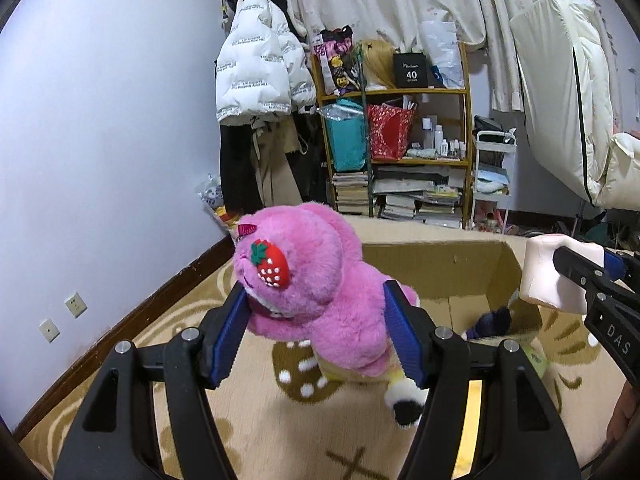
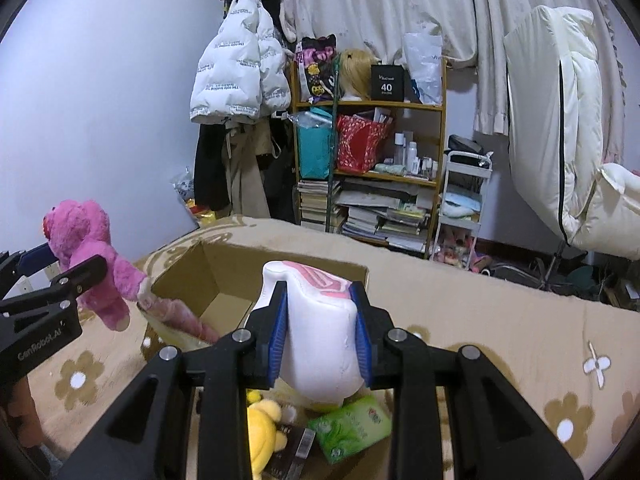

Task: Organize soft objects
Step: 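Release pink bear into box with left tool while right tool drops cushion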

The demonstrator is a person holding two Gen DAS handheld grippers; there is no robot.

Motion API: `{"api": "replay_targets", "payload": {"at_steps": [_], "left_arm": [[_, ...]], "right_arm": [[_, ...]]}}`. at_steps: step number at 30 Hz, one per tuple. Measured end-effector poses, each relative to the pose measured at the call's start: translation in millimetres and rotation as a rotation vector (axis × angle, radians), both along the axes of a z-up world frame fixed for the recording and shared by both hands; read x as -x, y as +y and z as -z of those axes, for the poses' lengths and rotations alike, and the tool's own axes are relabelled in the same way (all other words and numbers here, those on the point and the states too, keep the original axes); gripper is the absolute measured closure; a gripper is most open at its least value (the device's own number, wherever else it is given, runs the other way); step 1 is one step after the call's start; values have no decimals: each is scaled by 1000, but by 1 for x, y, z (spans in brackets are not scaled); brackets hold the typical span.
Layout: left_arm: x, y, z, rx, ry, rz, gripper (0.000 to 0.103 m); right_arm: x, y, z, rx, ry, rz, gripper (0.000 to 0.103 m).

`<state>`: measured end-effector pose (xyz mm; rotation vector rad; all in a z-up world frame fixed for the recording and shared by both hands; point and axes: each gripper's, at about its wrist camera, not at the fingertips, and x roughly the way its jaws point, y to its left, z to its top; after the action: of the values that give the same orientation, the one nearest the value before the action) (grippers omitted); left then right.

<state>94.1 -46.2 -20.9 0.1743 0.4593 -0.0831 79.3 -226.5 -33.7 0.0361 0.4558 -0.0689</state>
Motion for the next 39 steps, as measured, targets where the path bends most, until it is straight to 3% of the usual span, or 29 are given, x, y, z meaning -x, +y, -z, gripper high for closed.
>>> {"api": "replay_targets", "payload": {"at_steps": [9,21,24,33,39], "left_arm": [[-29,-11,-5,-19,-27,22,38],[-50,-25,4,-37,-17,70,39],[-56,-29,10,-37,12,99,39],[-68,-30,30,-62,102,87,39],[-69,-27,36,-78,144,64,38]], "right_arm": [[-27,-1,-5,25,-33,-40,72],[-56,-16,4,-23,-18,-78,71],[-61,-19,9,-44,-4,-86,71],[-73,-21,30,-102,76,-125,62],[-71,-21,31,-115,82,-138,58]]}}
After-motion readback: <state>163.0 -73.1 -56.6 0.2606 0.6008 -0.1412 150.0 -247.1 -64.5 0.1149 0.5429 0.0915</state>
